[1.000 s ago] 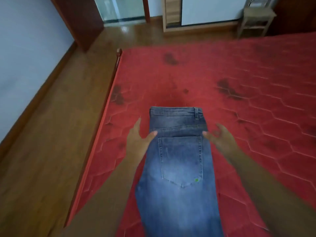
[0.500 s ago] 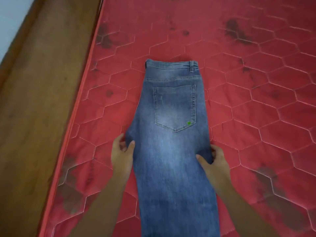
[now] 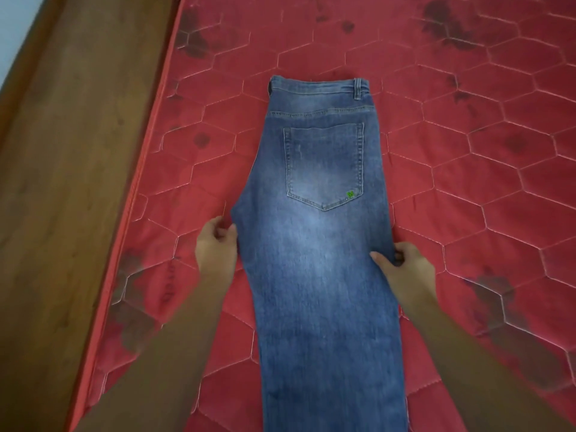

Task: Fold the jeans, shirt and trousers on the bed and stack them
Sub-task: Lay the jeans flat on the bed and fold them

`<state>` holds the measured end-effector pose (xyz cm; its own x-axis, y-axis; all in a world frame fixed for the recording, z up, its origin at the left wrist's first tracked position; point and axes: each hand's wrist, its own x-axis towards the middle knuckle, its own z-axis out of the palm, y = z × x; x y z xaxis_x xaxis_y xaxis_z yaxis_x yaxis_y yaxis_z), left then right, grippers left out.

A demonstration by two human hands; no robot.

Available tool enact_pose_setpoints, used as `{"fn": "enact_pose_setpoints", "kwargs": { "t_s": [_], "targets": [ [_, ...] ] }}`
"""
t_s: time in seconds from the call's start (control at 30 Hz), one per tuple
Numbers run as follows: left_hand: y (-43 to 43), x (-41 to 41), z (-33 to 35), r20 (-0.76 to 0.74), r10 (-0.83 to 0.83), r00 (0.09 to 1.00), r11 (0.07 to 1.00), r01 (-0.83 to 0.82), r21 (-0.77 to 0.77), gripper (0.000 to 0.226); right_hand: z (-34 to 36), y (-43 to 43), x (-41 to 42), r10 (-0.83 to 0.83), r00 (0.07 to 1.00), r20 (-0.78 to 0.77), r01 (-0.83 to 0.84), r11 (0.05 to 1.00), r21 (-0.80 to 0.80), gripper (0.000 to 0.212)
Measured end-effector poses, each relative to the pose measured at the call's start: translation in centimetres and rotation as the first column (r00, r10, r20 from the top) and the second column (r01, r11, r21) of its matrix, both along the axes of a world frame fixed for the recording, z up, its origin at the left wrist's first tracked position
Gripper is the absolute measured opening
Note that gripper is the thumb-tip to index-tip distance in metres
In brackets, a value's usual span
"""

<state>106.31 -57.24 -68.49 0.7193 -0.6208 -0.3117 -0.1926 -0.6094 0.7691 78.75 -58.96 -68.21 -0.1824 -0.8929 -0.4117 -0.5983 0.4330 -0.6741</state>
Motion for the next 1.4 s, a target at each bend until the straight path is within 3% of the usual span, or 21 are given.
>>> {"fn": "enact_pose_setpoints", "kwargs": {
  "t_s": [0.1, 0.27, 0.5, 0.67, 0.77, 0.9, 1.1, 1.27, 1.4],
  "targets": [
    [4.9, -2.6, 0.0, -0.136, -0.04, 0.99, 0.999, 0.039, -0.007, 0.039, 0.3, 2.6, -0.7, 0.007, 1.0, 0.012, -0.008, 1.0, 0.022, 0.041],
    [13.5, -6.9, 0.5, -0.186, -0.147, 0.971, 0.985, 0.162, 0.065, 0.047, 0.5, 9.2, -1.7, 0.046, 0.992, 0.116, -0.054, 0.996, 0.067, 0.039],
    [22.1, -10.4, 0.3, -0.327, -0.086, 0.941, 0.995, 0.094, 0.011, 0.043, 0.5, 17.3, -3.2, 0.003, 0.97, 0.244, -0.027, 0.995, 0.094, 0.032],
    [26.3, -11.1, 0.3, -0.242, -0.13, 0.962, 0.991, 0.123, -0.045, 0.026, 0.5, 22.4, -3.8, 0.026, 0.976, 0.214, -0.045, 0.996, 0.082, 0.014],
    [28.8, -11.3, 0.2, -0.235, -0.158, 0.959, 0.987, 0.163, 0.004, 0.017, 0.5, 25.7, -4.0, -0.014, 0.979, 0.204, 0.001, 0.998, 0.065, 0.005],
    [31.7, -11.6, 0.5, -0.26, -0.173, 0.95, 0.98, 0.193, 0.051, 0.009, 0.7, 29.8, -4.0, -0.039, 0.979, 0.2, 0.028, 0.998, 0.058, 0.01],
    [33.9, -12.2, 0.5, -0.205, -0.216, 0.954, 0.959, 0.247, 0.139, 0.007, 0.5, 34.4, -4.2, -0.105, 0.974, 0.202, 0.091, 0.993, 0.077, 0.024],
    [33.8, -11.9, 0.3, -0.137, -0.264, 0.955, 0.948, 0.283, 0.146, 0.022, 0.3, 33.9, -4.4, -0.165, 0.959, 0.231, 0.144, 0.984, 0.107, 0.008],
    [34.1, -11.6, 0.0, -0.136, -0.212, 0.968, 0.96, 0.232, 0.156, 0.023, -0.2, 34.1, -4.3, -0.242, 0.946, 0.216, 0.224, 0.969, 0.106, 0.011]
  ]
}}
